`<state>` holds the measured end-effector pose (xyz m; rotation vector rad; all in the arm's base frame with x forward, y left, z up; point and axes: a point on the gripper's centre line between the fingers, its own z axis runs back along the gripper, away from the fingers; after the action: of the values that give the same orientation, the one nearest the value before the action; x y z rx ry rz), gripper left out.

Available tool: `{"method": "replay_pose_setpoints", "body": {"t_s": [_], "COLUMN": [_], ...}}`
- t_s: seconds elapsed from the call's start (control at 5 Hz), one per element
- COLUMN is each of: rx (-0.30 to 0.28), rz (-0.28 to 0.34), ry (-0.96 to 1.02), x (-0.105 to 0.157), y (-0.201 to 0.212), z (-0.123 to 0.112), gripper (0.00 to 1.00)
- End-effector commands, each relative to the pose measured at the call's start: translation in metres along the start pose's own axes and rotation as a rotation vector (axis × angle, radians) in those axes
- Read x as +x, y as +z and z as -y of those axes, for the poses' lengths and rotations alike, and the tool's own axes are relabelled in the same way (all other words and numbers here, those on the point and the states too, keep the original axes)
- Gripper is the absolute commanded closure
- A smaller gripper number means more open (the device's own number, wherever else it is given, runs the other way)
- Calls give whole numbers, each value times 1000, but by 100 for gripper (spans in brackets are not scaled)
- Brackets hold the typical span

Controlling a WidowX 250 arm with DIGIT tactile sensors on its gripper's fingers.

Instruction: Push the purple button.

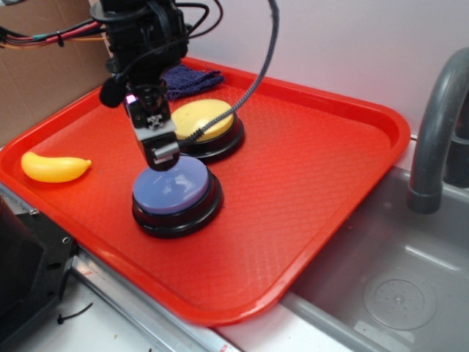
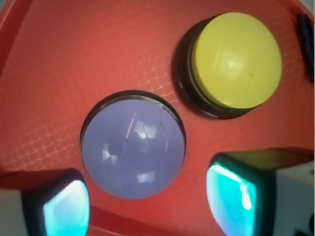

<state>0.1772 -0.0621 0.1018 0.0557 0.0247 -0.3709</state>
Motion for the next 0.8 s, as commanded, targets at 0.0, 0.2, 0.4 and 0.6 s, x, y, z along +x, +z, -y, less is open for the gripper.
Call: {"method": "replay_pose_setpoints", "body": {"t_s": [0.0,0.2,0.4,0.6], "rx": [16,26,26,37], "rz": [76,79,83,88], "ry": [3,5,8,16], "x": [6,5,4,1], "y": [26,31,35,43], "z": [0,-1,-2,-2], "gripper": [0,0,0,0]}}
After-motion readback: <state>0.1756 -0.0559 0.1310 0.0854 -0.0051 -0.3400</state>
